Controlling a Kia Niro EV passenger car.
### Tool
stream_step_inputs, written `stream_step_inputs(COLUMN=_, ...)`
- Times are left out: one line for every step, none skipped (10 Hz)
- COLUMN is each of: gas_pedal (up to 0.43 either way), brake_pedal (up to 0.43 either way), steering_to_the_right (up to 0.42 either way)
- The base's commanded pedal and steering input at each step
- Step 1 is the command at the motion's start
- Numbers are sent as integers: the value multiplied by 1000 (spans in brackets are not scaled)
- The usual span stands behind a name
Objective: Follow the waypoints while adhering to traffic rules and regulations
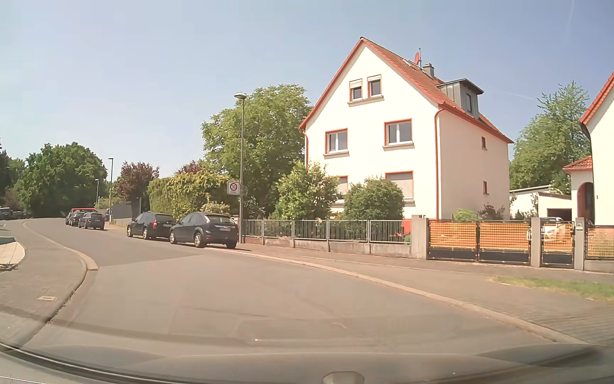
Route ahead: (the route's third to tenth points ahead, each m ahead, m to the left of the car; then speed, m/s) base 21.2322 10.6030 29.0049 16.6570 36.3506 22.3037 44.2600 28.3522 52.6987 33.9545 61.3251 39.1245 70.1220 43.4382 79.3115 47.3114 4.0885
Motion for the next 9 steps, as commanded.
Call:
stream_step_inputs(gas_pedal=177, brake_pedal=0, steering_to_the_right=-136)
stream_step_inputs(gas_pedal=189, brake_pedal=0, steering_to_the_right=-134)
stream_step_inputs(gas_pedal=189, brake_pedal=0, steering_to_the_right=-132)
stream_step_inputs(gas_pedal=189, brake_pedal=0, steering_to_the_right=-133)
stream_step_inputs(gas_pedal=189, brake_pedal=0, steering_to_the_right=-133)
stream_step_inputs(gas_pedal=189, brake_pedal=0, steering_to_the_right=-136)
stream_step_inputs(gas_pedal=189, brake_pedal=0, steering_to_the_right=-148)
stream_step_inputs(gas_pedal=177, brake_pedal=0, steering_to_the_right=-162)
stream_step_inputs(gas_pedal=177, brake_pedal=0, steering_to_the_right=-180)
